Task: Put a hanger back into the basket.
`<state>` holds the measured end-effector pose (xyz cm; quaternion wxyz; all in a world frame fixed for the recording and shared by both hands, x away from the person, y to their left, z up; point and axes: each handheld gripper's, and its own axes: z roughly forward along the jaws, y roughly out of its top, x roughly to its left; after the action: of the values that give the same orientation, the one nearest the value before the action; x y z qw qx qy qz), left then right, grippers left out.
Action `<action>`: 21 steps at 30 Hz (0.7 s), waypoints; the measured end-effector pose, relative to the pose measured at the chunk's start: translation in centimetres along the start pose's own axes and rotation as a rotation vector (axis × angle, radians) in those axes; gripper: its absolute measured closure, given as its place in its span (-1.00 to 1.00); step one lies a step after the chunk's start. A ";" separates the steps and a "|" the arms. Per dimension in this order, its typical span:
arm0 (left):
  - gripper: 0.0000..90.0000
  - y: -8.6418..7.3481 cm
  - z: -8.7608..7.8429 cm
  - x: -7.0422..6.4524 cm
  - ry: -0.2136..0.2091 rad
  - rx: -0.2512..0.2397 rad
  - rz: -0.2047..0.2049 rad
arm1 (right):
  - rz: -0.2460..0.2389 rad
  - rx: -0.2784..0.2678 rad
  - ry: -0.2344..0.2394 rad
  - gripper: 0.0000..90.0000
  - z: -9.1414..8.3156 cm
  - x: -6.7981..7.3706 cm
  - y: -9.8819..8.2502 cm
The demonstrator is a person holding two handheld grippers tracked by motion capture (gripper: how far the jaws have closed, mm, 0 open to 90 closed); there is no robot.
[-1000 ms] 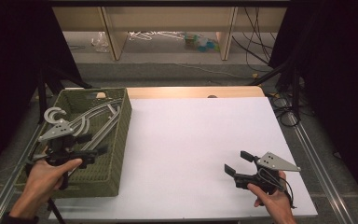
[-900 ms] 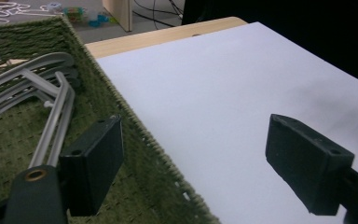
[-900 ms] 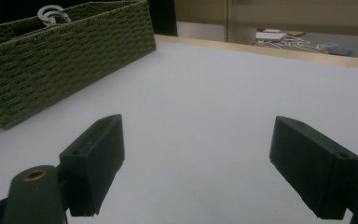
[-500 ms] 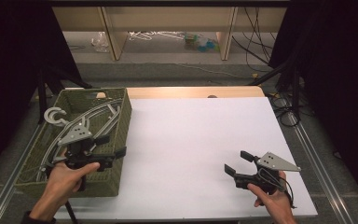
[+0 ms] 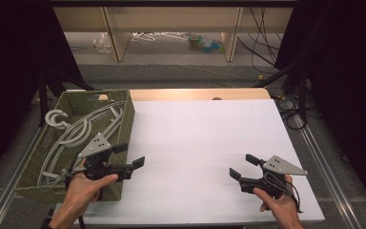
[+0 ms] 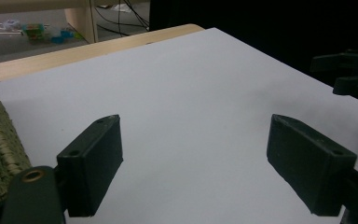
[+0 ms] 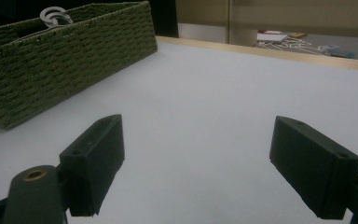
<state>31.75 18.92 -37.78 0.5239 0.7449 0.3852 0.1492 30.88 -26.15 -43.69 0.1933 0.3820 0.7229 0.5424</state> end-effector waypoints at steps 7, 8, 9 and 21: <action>-0.60 -0.5 0.6 -1.0 -0.006 -0.022 0.002 | 0.002 0.001 0.000 -0.59 0.0 0.0 0.0; -0.60 -0.6 0.6 -1.1 -0.007 -0.031 0.009 | 0.003 0.003 0.000 -0.59 -0.1 0.0 0.0; -0.60 -0.7 0.6 -1.3 0.001 -0.030 0.012 | 0.006 -0.007 0.010 -0.59 0.0 -0.1 -0.1; -0.61 -2.2 1.5 -2.6 -0.048 -0.036 0.000 | -0.006 0.008 0.008 -0.59 -0.3 -0.1 0.0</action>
<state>30.06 16.34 -39.86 0.5462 0.7388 0.3697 0.1385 30.75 -26.38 -43.57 0.1907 0.3784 0.7269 0.5404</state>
